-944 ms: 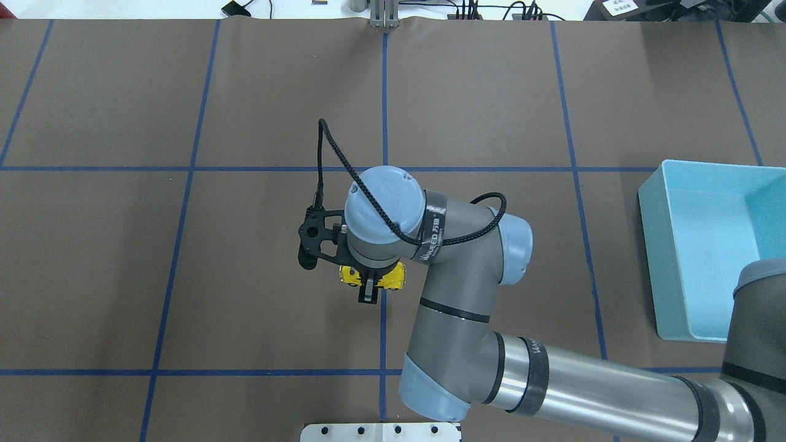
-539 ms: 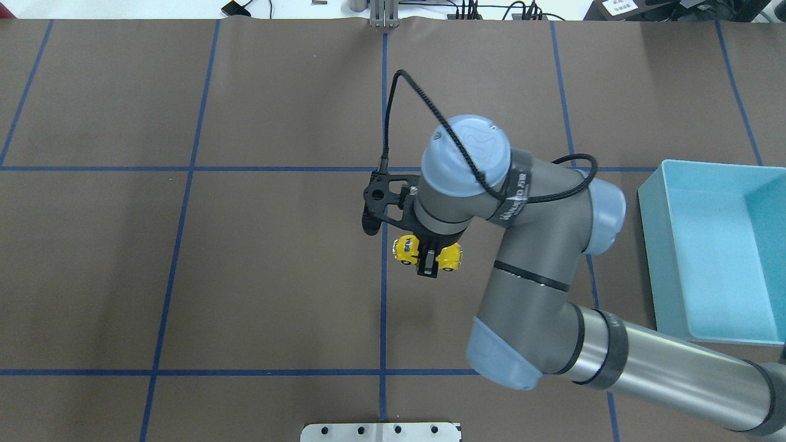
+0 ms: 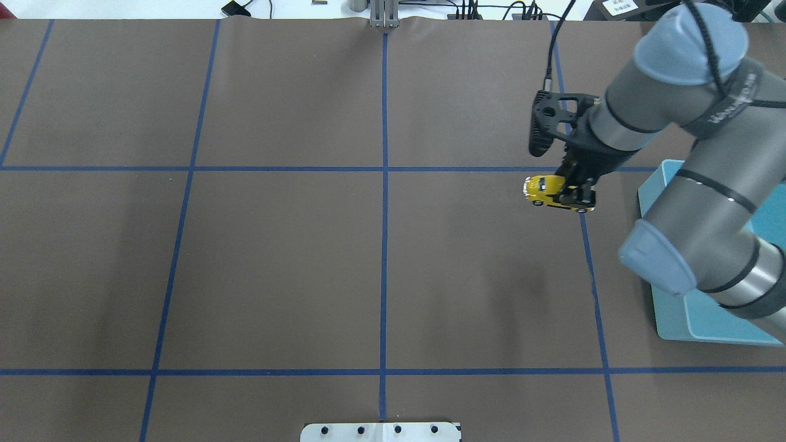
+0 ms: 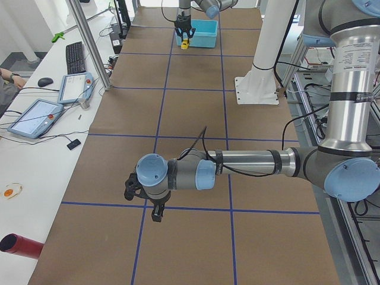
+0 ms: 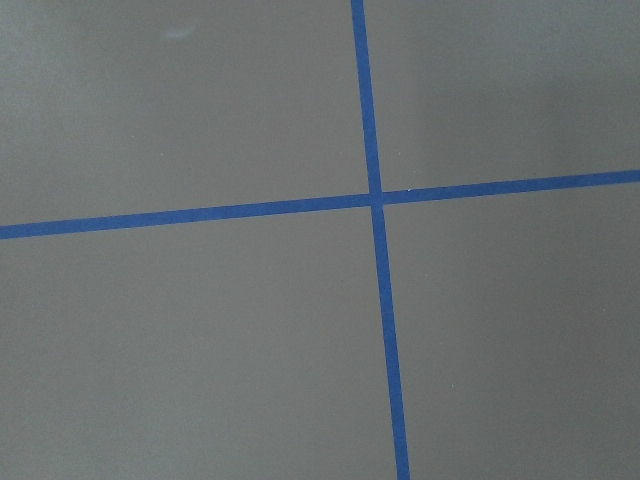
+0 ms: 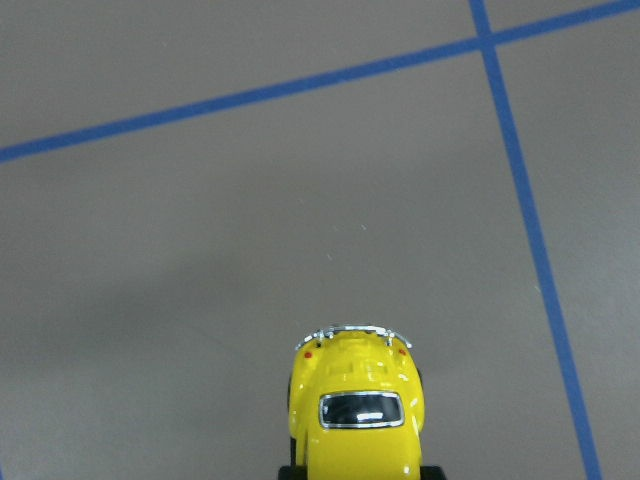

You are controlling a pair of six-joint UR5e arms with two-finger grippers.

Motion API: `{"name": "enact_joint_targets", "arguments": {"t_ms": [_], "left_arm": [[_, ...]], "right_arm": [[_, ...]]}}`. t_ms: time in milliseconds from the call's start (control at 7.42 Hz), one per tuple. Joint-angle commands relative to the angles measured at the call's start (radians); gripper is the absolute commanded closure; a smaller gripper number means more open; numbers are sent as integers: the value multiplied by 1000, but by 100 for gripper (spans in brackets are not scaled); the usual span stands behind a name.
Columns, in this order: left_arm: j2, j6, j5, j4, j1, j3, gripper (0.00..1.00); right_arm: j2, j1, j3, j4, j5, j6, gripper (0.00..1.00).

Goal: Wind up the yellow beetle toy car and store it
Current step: 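Carry the yellow car with the right gripper into the light-blue bin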

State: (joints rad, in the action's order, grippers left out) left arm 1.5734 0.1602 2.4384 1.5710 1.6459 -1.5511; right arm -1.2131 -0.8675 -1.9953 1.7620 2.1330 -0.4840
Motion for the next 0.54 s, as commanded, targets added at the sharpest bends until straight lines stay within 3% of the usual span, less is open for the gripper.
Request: {"name": "enact_joint_targets", "arguments": {"t_ms": [0, 270, 404], "left_arm": [[-1, -2, 2, 0, 0, -1, 0], [0, -4, 4, 0, -6, -6, 0], [0, -17, 4, 1, -11, -9, 0]], "right_arm": [[-240, -128, -116, -1, 34, -204, 100], [-426, -180, -165, -12, 38, -373, 100], [-459, -179, -146, -47, 33, -396, 100]]}}
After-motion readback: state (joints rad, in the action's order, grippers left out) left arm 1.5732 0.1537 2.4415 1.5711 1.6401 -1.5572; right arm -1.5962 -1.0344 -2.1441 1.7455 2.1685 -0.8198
